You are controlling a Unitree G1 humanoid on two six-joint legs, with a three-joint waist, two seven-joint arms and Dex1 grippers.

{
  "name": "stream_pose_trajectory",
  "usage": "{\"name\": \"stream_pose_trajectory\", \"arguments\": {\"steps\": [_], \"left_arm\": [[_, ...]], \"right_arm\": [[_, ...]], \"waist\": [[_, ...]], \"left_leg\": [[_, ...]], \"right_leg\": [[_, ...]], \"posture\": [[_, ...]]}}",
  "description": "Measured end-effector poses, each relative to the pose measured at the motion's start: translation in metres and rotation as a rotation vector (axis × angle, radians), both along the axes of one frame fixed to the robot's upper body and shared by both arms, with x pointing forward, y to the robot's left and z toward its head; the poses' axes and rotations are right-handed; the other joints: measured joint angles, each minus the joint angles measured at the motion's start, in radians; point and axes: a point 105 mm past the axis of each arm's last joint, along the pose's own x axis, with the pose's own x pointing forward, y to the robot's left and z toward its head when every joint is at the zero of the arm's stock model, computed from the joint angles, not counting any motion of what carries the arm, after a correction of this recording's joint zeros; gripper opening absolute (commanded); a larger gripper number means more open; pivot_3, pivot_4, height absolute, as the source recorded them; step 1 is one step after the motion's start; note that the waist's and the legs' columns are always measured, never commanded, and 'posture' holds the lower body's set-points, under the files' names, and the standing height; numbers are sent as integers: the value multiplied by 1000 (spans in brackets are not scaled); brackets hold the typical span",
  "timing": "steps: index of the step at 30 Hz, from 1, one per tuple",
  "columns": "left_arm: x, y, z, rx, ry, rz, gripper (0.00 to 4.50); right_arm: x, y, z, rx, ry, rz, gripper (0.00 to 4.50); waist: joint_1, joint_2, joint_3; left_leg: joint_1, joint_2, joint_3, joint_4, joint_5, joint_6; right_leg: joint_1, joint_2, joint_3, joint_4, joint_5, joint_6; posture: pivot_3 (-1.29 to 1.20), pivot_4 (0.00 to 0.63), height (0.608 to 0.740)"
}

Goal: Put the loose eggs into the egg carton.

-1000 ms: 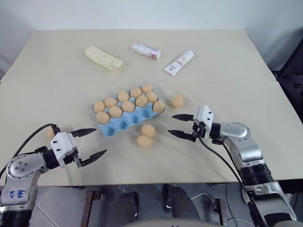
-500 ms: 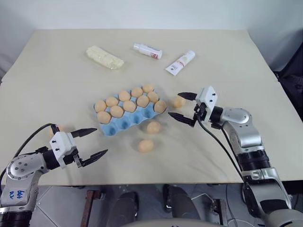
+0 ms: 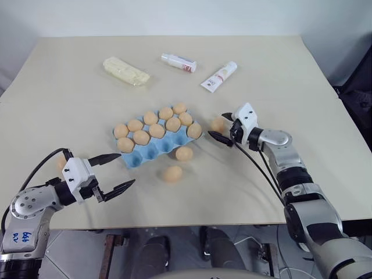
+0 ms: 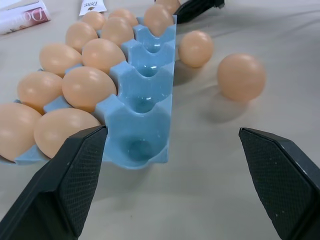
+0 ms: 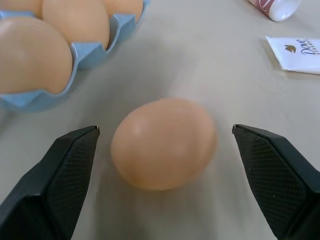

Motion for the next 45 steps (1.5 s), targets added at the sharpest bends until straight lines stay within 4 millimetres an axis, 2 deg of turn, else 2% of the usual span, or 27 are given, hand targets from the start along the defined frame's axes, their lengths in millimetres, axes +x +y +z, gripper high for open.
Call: {"name": "stream_pose_trajectory", "arguments": {"steps": [3, 5, 9, 12, 15, 17, 21, 24, 27, 31, 35, 38, 41, 45], "left_arm": [[0, -2, 1, -11, -2, 4, 4500], [0, -3, 1, -25, -8, 15, 4500], [3, 4, 3, -63, -16, 82, 4500], [4, 16, 8, -98, -31, 158, 4500], [3, 21, 7, -108, -19, 186, 4500], [0, 24, 4, -106, -6, 200, 4500], [-1, 25, 1, -111, 4, 212, 4500], [-1, 26, 0, -112, 6, 216, 4500], [-1, 26, 0, -113, 5, 222, 4500], [-2, 25, 1, -111, 3, 218, 4500], [-2, 23, 3, -108, -3, 209, 4500], [-1, 20, 4, -103, -8, 200, 4500], [1, 6, 4, -76, 20, 111, 4500], [2, -13, 2, -31, 49, -32, 4500]], "right_arm": [[0, 1, 0, 1, -10, 7, 2564], [-1, 1, 1, 0, -17, 14, 2165], [-3, 1, 10, -8, -43, 39, 2165], [-8, 4, 36, 21, -89, 89, 2165], [-20, 19, 58, 45, -124, 174, 2165], [-32, 39, 66, 55, -132, 258, 2165], [-50, 84, 62, 65, -99, 373, 2165], [-59, 102, 50, 39, -81, 415, 2165], [-62, 108, 36, 11, -52, 425, 3153], [-59, 106, 34, 5, -57, 408, 4409], [-61, 97, 40, 10, -72, 416, 4462], [-69, 78, 49, 17, -98, 423, 4462], [-83, 41, 46, 26, -91, 397, 4462], [-107, -18, 25, -29, -9, 313, 4462]], "waist": [[0, 0, 0], [-1, 0, 0], [0, 0, 0], [0, 0, 0], [0, 0, 0], [-1, 0, 0], [1, 0, 0], [7, 0, 0], [5, 0, 0], [4, 0, 0], [3, 0, 0], [7, 0, 0], [21, 0, 0], [31, 0, 0]], "left_leg": [[0, 0, 0, 0, 0, 0], [0, 0, 0, 0, 0, 0], [0, 0, 0, 0, 0, 0], [0, 0, 0, 0, 0, 0], [0, 0, 0, 0, 0, 0], [0, 1, 0, 0, 0, 0], [0, 1, -1, 0, 0, 0], [0, 0, -1, 0, 0, 0], [0, -1, -1, 0, 0, 0], [0, 0, -1, -1, 0, 0], [0, 0, -1, -1, 0, 0], [-1, 0, -1, 0, -1, 0], [-1, -1, -3, 0, -1, 1], [-1, -1, -1, -1, -2, 2]], "right_leg": [[0, 0, 0, 0, 0, 0], [0, 0, 0, 0, 0, 0], [0, 0, 0, 1, 0, 0], [0, 0, 0, 1, 0, 0], [0, 0, 0, 1, 0, 0], [0, 0, 0, 0, 0, 0], [0, 0, 0, 1, 0, 0], [0, 0, -1, 0, 0, 0], [0, -1, 0, 0, 0, 0], [0, -1, -1, -1, 0, 0], [0, 0, -1, -1, 0, 0], [0, -1, -1, -1, 0, 0], [2, -1, -2, -3, 0, 0], [2, -1, -1, -5, 0, 0]], "posture": [[0, 150, 740], [0, 150, 740], [0, 150, 740], [0, 150, 740], [0, 150, 740], [0, 150, 740], [0, 150, 740], [0, 150, 740], [0, 150, 740], [0, 150, 740], [0, 150, 740], [0, 150, 740], [0, 150, 740], [0, 150, 740]]}}
